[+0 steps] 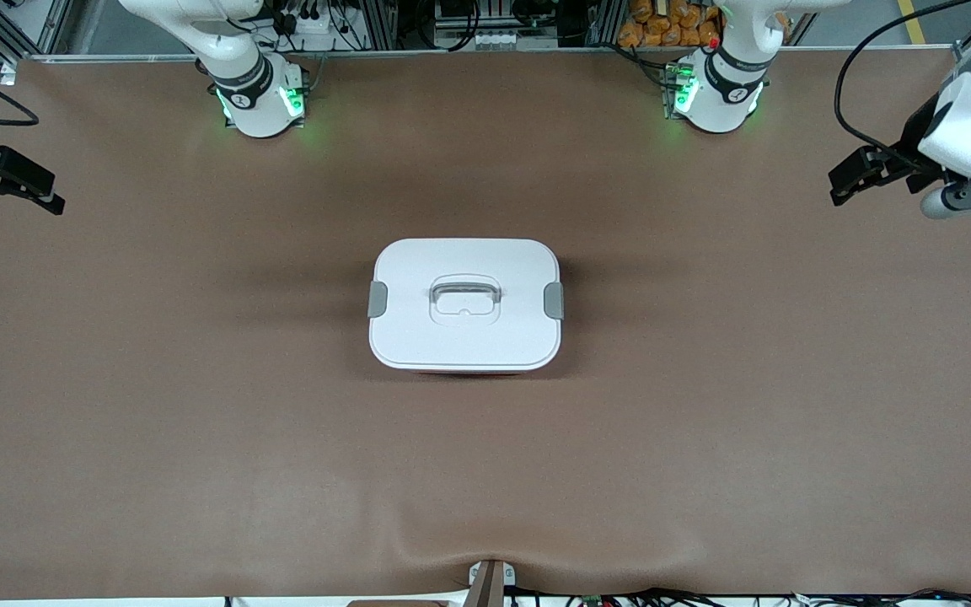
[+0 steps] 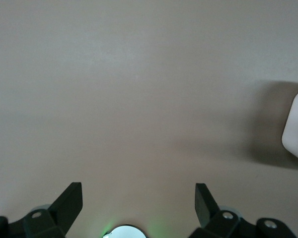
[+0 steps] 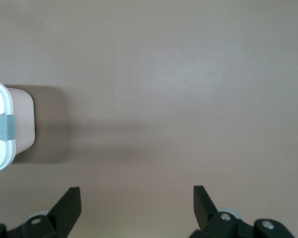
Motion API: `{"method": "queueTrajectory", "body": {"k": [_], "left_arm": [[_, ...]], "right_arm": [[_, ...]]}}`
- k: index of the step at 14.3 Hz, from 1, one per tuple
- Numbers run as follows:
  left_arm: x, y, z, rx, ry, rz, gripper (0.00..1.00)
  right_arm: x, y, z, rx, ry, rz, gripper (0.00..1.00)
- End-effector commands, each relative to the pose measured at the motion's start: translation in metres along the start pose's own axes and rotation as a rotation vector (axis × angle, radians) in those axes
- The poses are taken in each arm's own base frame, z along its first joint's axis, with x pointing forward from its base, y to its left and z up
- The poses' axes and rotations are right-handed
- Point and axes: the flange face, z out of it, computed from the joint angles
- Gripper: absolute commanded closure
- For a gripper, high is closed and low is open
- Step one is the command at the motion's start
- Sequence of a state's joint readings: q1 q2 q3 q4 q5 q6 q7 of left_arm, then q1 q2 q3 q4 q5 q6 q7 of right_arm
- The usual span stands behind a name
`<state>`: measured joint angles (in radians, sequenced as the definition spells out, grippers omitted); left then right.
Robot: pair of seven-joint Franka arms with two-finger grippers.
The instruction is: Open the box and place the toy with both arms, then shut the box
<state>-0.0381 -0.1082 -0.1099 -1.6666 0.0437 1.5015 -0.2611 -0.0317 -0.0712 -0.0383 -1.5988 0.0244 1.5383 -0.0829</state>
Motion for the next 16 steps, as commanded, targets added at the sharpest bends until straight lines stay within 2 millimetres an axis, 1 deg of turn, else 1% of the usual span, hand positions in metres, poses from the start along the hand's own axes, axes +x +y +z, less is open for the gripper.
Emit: {"method": "queueTrajectory", "body": {"k": [1,2,3,4,5,6,9,11,16], "left_arm": [[-0.028,0.004,-0.007,-0.014,0.016,0.034,0.0],[-0.031,0.006,-0.008,-0.015,0.018,0.04,0.0],[-0.033,0.01,-0.009,-0.015,0.02,0.046,0.0],[-0.034,0.01,-0.011,-0.015,0.022,0.043,0.0],[-0.032,0.009,-0.009,-0.018,0.019,0.042,0.0],[-0.031,0.009,-0.007,-0.03,0.011,0.045,0.0],[-0.029,0.014,-0.009,-0.05,0.011,0.067,0.0],[-0.027,0.015,-0.009,-0.051,0.009,0.089,0.0],[-0.025,0.009,-0.009,-0.05,0.012,0.118,0.0]], "right_arm": [[0.008,0.005,-0.007,-0.01,0.012,0.011,0.0],[0.015,0.004,-0.003,-0.01,0.006,0.01,0.0],[0.022,0.006,-0.005,-0.012,0.013,0.013,0.0],[0.025,0.008,-0.005,-0.012,0.013,0.02,0.0],[0.025,0.014,-0.004,-0.006,0.011,0.032,0.0],[0.025,0.013,-0.004,-0.004,0.008,0.029,0.0],[0.025,0.008,-0.004,-0.002,0.006,0.02,0.0],[0.024,0.009,-0.005,-0.002,0.006,0.021,0.0],[0.02,0.008,-0.005,0.001,-0.016,0.023,0.0]]}}
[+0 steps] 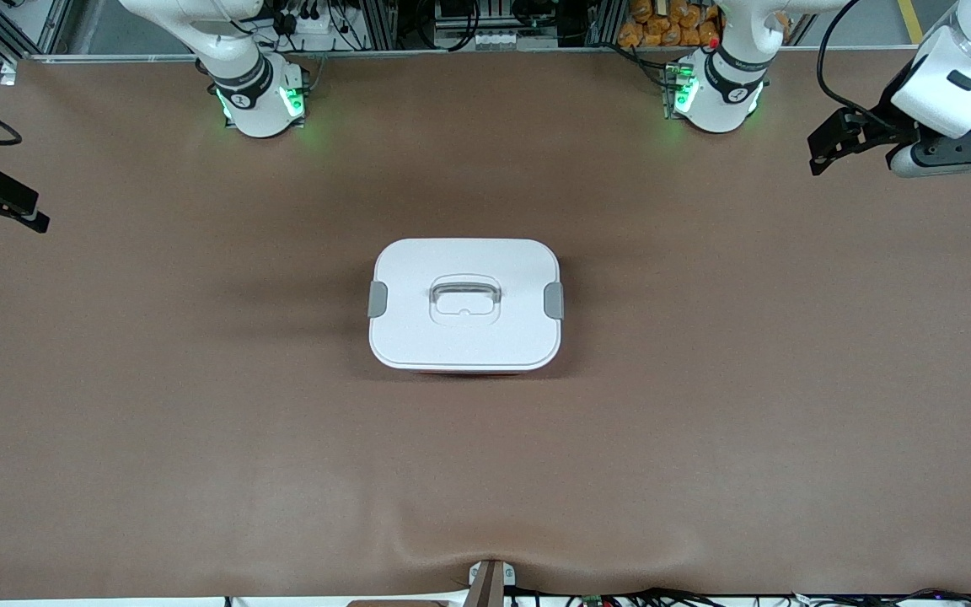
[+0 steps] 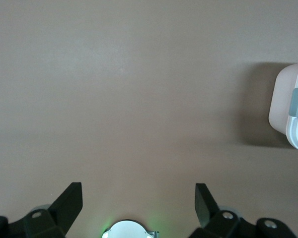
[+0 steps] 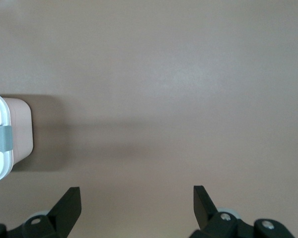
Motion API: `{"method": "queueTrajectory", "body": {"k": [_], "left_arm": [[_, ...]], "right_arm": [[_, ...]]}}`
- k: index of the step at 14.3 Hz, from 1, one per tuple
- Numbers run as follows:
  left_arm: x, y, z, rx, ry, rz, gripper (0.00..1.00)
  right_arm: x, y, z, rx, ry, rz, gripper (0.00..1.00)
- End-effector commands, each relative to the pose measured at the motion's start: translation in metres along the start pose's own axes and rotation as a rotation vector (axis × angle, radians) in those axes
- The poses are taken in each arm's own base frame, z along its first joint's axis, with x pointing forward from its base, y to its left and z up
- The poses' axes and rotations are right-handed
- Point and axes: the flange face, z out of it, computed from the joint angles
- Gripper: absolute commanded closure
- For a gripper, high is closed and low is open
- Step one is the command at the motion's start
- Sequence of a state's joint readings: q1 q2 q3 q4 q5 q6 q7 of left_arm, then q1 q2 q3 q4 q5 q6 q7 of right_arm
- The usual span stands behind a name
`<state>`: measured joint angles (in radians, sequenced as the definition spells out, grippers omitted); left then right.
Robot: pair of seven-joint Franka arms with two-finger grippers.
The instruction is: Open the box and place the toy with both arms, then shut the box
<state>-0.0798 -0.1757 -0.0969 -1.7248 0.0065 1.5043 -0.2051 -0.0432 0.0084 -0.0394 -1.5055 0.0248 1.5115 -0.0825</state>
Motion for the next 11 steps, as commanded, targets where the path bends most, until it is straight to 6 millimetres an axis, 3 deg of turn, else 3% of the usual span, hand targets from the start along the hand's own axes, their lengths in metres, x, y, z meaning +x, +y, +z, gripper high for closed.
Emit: {"method": "queueTrajectory", "body": {"k": [1,5,11], "left_arm": [[0.001,-0.003,-0.002,-0.016,0.005,0.032,0.0],[0.006,-0.006,-0.014,-0.014,0.03,0.025,0.0],[0.007,-0.005,-0.016,-0.01,0.034,0.026,0.0]], "right_arm": [[-0.002,0.0,-0.006,0.003,-0.003,0.01,0.0],[-0.003,-0.002,-0.005,0.005,-0.014,0.008,0.0],[-0.003,-0.001,-0.005,0.041,-0.017,0.028,0.0]]}}
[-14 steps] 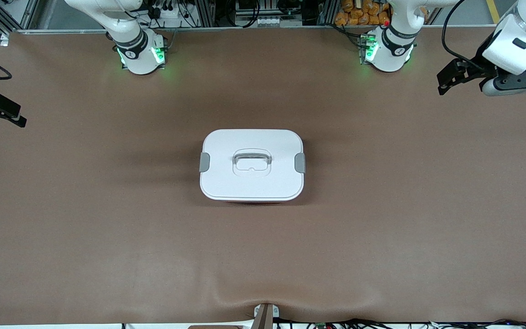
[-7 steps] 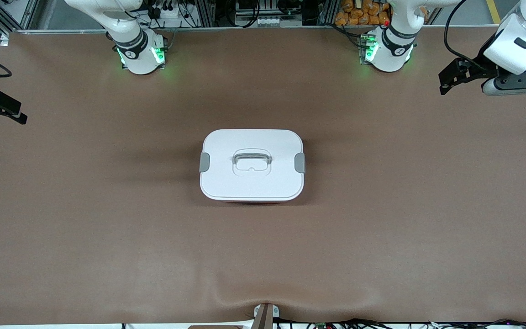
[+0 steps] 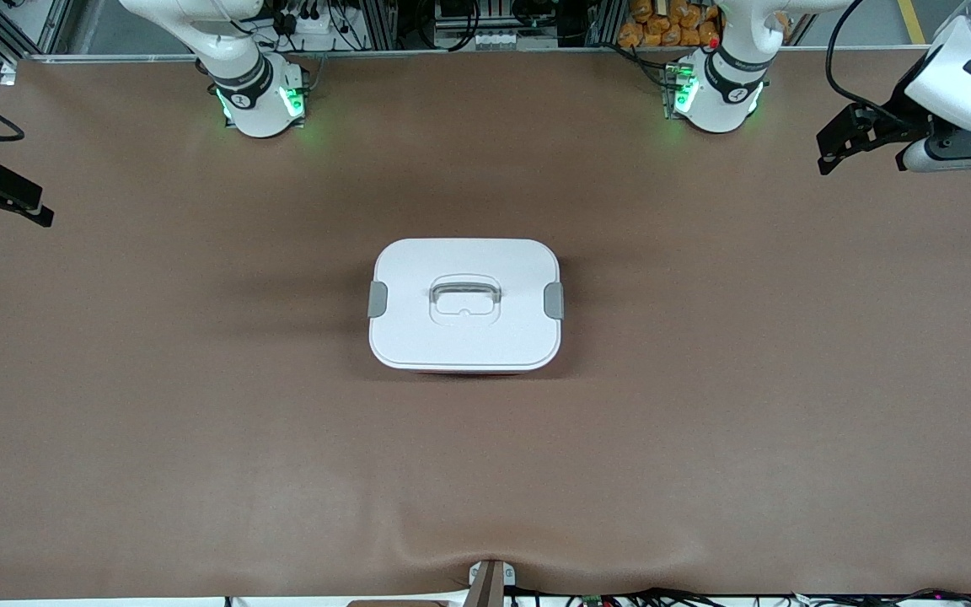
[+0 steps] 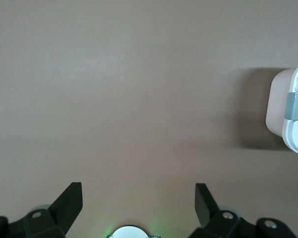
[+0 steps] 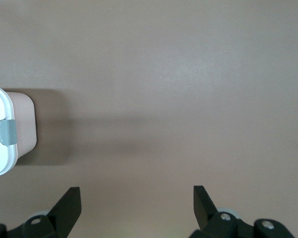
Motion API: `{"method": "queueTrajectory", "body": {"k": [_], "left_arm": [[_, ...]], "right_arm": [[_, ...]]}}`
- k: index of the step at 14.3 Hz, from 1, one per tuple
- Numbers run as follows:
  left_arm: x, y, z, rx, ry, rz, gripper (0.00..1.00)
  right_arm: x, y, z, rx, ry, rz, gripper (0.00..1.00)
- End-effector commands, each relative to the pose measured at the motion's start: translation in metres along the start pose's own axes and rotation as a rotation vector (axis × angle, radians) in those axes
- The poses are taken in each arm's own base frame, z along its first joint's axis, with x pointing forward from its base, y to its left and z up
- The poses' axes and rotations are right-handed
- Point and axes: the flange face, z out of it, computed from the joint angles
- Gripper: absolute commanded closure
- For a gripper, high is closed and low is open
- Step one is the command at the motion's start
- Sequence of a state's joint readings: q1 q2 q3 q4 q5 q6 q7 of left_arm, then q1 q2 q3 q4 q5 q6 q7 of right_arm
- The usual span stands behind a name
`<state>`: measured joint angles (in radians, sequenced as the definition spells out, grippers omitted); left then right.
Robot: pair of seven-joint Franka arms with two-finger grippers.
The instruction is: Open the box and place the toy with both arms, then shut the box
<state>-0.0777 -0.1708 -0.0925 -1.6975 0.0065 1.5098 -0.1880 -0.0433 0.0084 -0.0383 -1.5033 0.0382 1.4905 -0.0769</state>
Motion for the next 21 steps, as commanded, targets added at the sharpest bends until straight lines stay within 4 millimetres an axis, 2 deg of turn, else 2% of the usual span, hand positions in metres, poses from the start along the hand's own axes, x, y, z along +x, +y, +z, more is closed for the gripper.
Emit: {"method": "queueTrajectory", "body": {"k": [1,6,8,21], "left_arm": [[0.0045,-0.0019,-0.0051,-0.004,0.007,0.016,0.0],[0.0049,-0.004,-0.0051,-0.005,0.007,0.055,0.0],[0.0068,-0.0107,-0.0043,-0.006,0.007,0.054,0.0],[0.0073,-0.0095,-0.0014,-0.015,-0.007,0.037,0.0]], "right_arm": [[-0.0014,0.0017,-0.0059,0.025,0.0,0.025,0.0],[-0.0029,0.0008,-0.0085,0.023,0.002,0.024,0.0],[-0.0033,0.0016,-0.009,0.023,0.0,0.026,0.0],[-0.0028,0.0016,-0.0096,0.023,0.002,0.026,0.0]]}}
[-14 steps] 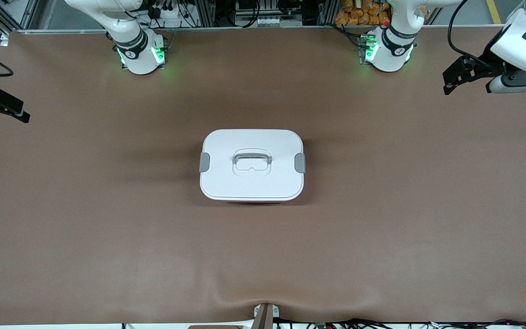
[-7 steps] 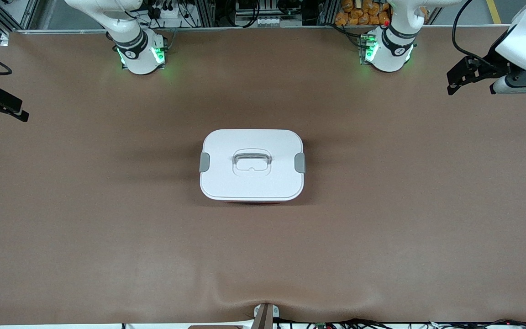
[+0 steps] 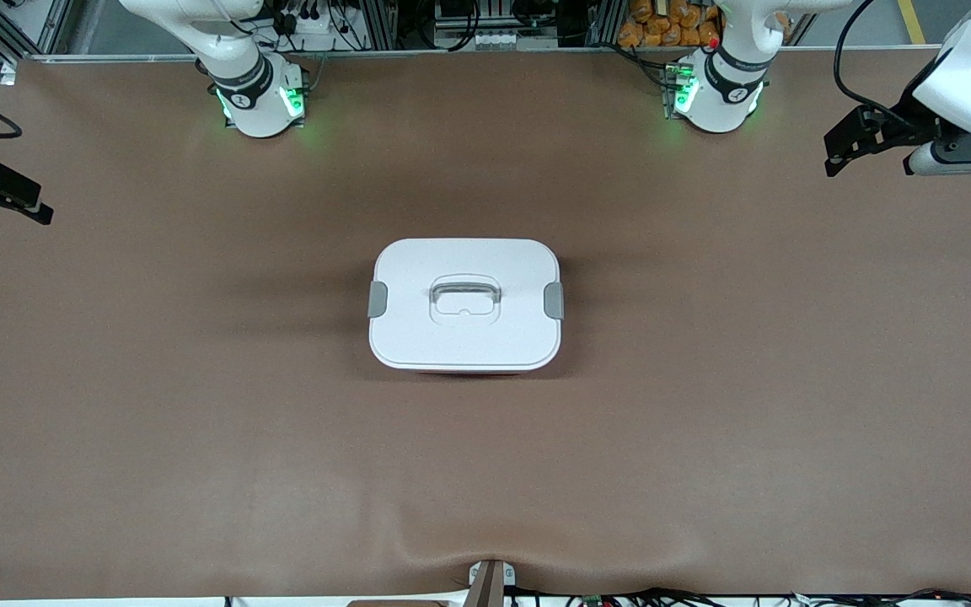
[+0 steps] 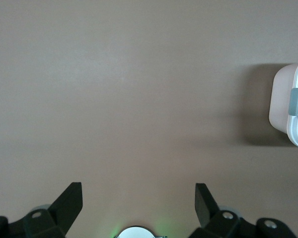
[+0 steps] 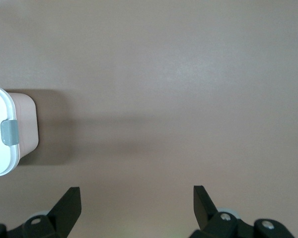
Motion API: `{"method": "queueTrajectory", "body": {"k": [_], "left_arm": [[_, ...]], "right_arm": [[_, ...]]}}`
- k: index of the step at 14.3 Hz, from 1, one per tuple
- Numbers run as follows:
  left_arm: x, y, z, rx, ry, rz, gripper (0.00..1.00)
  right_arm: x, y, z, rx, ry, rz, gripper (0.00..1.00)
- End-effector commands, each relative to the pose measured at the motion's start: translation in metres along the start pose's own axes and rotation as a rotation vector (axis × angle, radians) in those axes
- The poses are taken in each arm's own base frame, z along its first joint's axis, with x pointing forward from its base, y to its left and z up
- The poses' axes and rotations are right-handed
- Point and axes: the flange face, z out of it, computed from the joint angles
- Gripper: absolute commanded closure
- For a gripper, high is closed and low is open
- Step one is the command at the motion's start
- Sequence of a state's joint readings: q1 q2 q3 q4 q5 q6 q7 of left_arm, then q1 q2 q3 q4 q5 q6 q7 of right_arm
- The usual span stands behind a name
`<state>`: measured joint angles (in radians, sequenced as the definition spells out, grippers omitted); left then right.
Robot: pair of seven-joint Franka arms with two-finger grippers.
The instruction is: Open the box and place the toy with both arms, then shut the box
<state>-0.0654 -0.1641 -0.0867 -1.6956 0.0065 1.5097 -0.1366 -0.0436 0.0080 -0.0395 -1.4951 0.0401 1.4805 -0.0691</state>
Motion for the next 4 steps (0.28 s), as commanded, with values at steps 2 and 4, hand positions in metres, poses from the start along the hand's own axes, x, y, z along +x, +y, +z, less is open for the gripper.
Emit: {"method": "queueTrajectory", "body": {"k": [2,4], "left_arm": [[0.0033,-0.0009,-0.0045,-0.014,-0.002,0.004,0.0],[0.0029,-0.0009,-0.0036,-0.013,-0.006,0.002,0.0]], "right_arm": [[-0.0016,0.0012,-0.0064,0.021,0.003,0.017,0.0],[-0.0015,0.0002,-0.0071,0.023,0.004,0.01,0.0]]}}
